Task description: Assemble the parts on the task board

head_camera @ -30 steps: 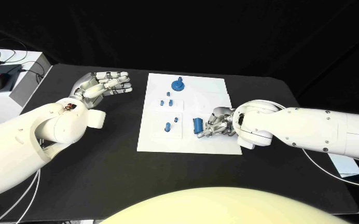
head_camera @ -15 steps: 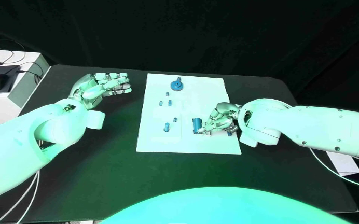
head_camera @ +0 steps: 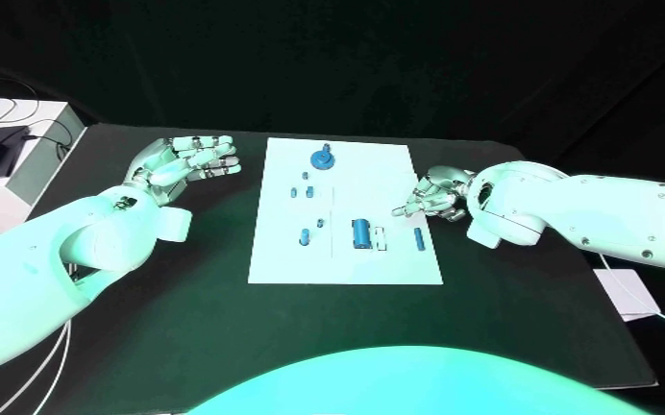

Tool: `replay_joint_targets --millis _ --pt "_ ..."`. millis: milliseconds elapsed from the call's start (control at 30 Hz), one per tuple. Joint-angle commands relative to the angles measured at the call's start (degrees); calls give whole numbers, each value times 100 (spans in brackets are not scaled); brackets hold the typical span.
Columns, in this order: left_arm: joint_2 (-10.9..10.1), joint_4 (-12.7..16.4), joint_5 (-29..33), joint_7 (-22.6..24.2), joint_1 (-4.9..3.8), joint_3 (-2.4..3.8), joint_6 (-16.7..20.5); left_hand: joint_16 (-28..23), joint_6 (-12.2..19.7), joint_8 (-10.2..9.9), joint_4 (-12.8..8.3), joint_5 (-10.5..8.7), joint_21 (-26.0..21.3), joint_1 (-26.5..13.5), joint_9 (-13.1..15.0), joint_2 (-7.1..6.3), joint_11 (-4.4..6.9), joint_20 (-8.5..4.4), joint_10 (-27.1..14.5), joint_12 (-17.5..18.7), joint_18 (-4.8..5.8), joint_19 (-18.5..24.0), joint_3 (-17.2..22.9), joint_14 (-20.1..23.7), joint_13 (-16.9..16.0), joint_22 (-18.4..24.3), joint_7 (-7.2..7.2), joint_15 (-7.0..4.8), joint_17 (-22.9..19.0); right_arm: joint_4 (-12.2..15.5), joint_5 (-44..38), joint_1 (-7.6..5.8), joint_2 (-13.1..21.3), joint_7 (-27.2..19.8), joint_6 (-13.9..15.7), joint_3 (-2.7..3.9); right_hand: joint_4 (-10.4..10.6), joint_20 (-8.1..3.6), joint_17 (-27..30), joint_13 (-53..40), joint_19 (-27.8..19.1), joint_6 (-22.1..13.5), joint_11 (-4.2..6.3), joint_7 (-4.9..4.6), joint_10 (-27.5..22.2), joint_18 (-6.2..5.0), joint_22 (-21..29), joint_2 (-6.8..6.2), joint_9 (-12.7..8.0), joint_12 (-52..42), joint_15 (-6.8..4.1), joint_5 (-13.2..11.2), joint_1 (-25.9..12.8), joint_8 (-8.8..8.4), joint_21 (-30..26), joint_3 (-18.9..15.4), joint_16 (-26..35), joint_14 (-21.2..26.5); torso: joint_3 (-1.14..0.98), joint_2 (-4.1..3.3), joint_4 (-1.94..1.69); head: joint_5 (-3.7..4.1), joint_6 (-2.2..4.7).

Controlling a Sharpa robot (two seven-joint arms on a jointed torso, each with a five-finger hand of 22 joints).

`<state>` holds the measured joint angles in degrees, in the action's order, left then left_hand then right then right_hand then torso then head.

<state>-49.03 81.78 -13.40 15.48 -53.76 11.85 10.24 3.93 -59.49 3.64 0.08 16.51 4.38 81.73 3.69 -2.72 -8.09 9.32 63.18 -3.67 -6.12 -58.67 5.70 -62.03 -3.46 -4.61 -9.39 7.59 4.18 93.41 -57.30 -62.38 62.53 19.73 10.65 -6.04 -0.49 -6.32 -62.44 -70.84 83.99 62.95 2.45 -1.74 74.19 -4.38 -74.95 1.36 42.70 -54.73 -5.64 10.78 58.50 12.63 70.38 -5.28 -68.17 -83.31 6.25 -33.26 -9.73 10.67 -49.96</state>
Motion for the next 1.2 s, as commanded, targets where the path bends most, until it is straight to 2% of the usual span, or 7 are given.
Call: replay_joint_targets --millis 33,200,367,533,900,967,1200 --pt "16 3 47 120 8 3 -98 16 -30 1 32 15 18 40 -6 5 2 -2 16 6 61 -49 0 -15 6 7 12 -2 0 -39 -662 13 4 477 -347 -2 13 6 -5 -6 459 38 -24 -16 35 98 -1021 38 -11 1 15 20 -8 -42 32 -38 -22 -5 3 -2 -5 37 9" --pt "22 4 48 138 9 3 -98 14 -48 0 37 14 21 45 -6 11 10 -5 34 8 62 -54 3 -23 7 6 20 -7 0 -72 -990 59 -6 868 -507 -9 11 5 -1 -1 458 54 -23 -14 34 99 -1020 50 -20 23 16 77 12 -59 30 -38 -15 -2 2 2 -15 111 2" --pt "17 5 50 143 11 3 -93 14 -48 0 37 14 21 45 -6 11 10 -5 34 8 62 -54 3 -23 7 6 20 -7 0 -44 -1135 154 -2 1123 -666 -16 15 3 -2 -2 459 71 -21 -12 39 103 -1023 60 -23 33 15 89 9 -70 40 -45 -14 -3 5 2 -9 171 -4" --pt "10 6 51 142 12 3 -93 14 -48 0 37 14 21 45 -6 11 10 -5 34 8 62 -54 3 -23 7 6 20 -7 0 -49 -1277 239 7 1299 -713 -18 42 -2 -11 -2 460 102 -13 3 43 107 -1025 69 -8 49 10 91 -15 -65 46 -59 -18 -5 5 2 -2 179 -4" --pt "-3 5 52 133 18 3 -93 12 -47 -2 44 15 21 45 -7 8 7 -8 32 10 64 -55 6 -26 7 5 13 -6 0 -46 -1460 308 -12 1450 -762 -21 168 -16 -25 -14 460 114 0 20 59 115 -1027 49 59 65 -4 99 -85 -49 57 -84 -20 -6 5 0 -9 182 -4" --pt "-4 6 52 131 20 3 -96 12 -47 -2 44 15 21 45 -7 8 7 -8 32 10 64 -55 6 -26 7 5 13 -6 0 -54 -1465 322 -36 1451 -740 -21 249 -22 -32 -26 461 110 -1 21 62 119 -1028 10 103 76 -2 95 -70 -49 64 -68 -17 -8 6 4 -12 184 -4" --pt "-7 6 53 120 22 3 -96 11 -45 -2 54 15 19 44 -7 10 6 -8 30 9 66 -54 6 -23 7 6 12 -4 -1 -95 -1440 369 -140 1414 -589 -22 285 -22 -29 -31 461 108 1 22 64 117 -1026 13 117 77 -4 96 -79 -50 57 -64 -11 -6 6 -2 -11 172 -4"
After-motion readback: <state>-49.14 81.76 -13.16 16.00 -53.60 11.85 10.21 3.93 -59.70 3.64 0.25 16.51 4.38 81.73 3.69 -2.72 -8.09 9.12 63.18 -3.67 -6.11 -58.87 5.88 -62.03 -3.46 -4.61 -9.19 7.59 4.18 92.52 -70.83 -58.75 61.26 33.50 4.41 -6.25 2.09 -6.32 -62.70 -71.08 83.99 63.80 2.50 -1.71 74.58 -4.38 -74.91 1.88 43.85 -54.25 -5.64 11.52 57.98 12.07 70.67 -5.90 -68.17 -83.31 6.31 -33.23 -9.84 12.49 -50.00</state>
